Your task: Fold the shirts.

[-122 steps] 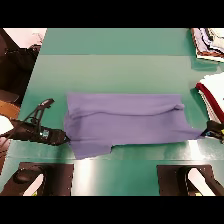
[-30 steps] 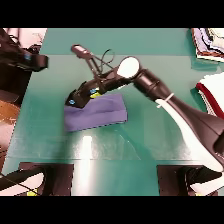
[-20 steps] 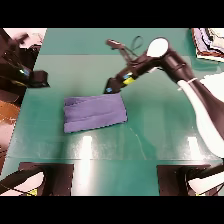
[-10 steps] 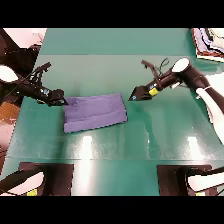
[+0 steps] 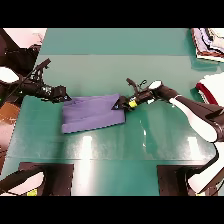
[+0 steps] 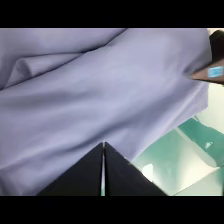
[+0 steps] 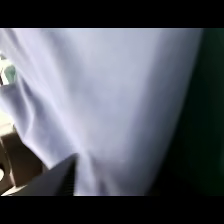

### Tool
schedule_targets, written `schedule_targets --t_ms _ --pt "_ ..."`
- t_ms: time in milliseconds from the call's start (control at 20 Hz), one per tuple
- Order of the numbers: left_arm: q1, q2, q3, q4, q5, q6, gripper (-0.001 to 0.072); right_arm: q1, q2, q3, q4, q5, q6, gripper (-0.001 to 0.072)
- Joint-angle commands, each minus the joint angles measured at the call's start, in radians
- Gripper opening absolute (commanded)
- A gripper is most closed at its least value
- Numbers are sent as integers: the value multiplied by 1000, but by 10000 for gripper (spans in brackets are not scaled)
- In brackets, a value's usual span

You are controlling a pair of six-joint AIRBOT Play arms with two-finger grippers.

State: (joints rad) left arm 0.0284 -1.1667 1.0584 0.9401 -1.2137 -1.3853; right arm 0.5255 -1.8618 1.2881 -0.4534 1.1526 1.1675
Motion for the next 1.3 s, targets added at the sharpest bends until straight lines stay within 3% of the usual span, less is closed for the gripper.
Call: schedule_targets --t_ms 0,50,150,250,400,550,700,800,1050,1250 --pt "0 0 -1 -5 23 5 30 45 -17 -1 116 -73 -87 228" --pt "0 0 -1 -6 24 5 29 50 -17 11 120 -71 -117 89" --pt "0 0 -1 -12 25 2 29 47 -15 63 110 -43 -127 13" --pt "0 0 -1 -33 23 2 29 16 21 125 80 -16 -119 13" --pt "-55 0 -1 -43 51 -3 29 -94 148 214 -86 16 -12 13" --pt "-188 0 -1 -44 161 -28 29 -255 256 322 -298 122 91 13" --pt "-322 0 -1 -55 285 -30 29 -441 312 427 -477 164 124 13" --pt "-397 0 -1 -58 313 -40 29 -574 315 479 -490 155 126 13" --pt "-506 0 -1 -59 314 -68 29 -866 291 497 -481 -30 125 13" --pt "-525 0 -1 -63 314 -113 29 -1009 161 622 -471 -15 124 13"
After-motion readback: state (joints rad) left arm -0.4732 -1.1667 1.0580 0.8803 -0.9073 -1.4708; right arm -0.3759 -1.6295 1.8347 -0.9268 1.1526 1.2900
